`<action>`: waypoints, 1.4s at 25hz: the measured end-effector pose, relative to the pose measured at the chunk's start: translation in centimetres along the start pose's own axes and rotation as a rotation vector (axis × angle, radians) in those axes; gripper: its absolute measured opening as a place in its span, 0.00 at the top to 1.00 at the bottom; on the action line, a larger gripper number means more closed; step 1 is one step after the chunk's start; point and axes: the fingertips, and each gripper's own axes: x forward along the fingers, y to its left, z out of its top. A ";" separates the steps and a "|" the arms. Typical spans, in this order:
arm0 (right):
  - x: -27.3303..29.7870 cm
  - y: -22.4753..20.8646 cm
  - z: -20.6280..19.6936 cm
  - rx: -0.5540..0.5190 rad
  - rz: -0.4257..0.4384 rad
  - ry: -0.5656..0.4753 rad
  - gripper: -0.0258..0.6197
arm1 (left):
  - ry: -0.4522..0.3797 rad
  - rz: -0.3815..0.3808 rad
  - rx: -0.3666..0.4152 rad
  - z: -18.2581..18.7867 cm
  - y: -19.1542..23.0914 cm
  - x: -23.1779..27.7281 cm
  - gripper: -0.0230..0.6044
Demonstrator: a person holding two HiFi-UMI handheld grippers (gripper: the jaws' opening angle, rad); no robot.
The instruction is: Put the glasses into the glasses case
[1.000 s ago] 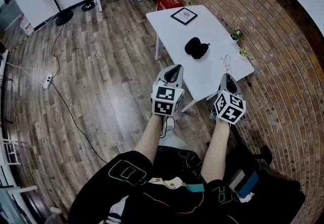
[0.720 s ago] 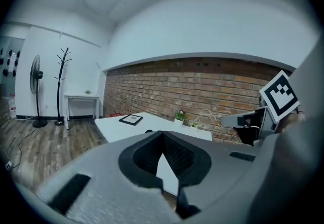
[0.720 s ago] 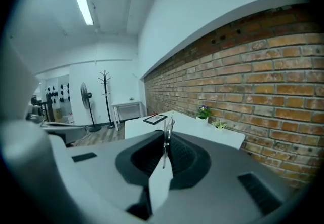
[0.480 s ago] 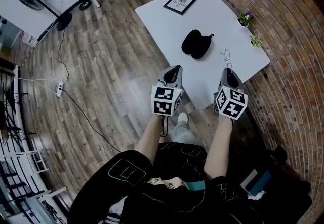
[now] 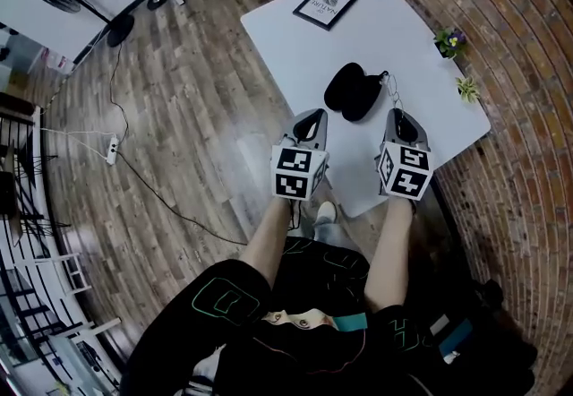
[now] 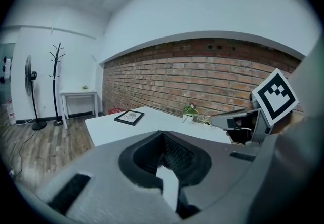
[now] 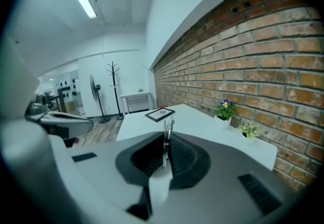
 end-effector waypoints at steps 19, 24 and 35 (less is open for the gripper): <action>8.9 3.2 -3.6 -0.168 0.054 0.219 0.93 | 0.082 0.031 -0.052 -2.3 6.0 3.8 0.96; 10.1 4.2 -4.4 -0.190 0.057 0.264 0.93 | 0.123 0.028 -0.077 -4.2 6.9 4.4 0.96; 12.9 5.0 -4.8 -0.361 -0.010 0.328 0.93 | 0.163 0.038 -0.107 -5.9 9.8 5.3 0.96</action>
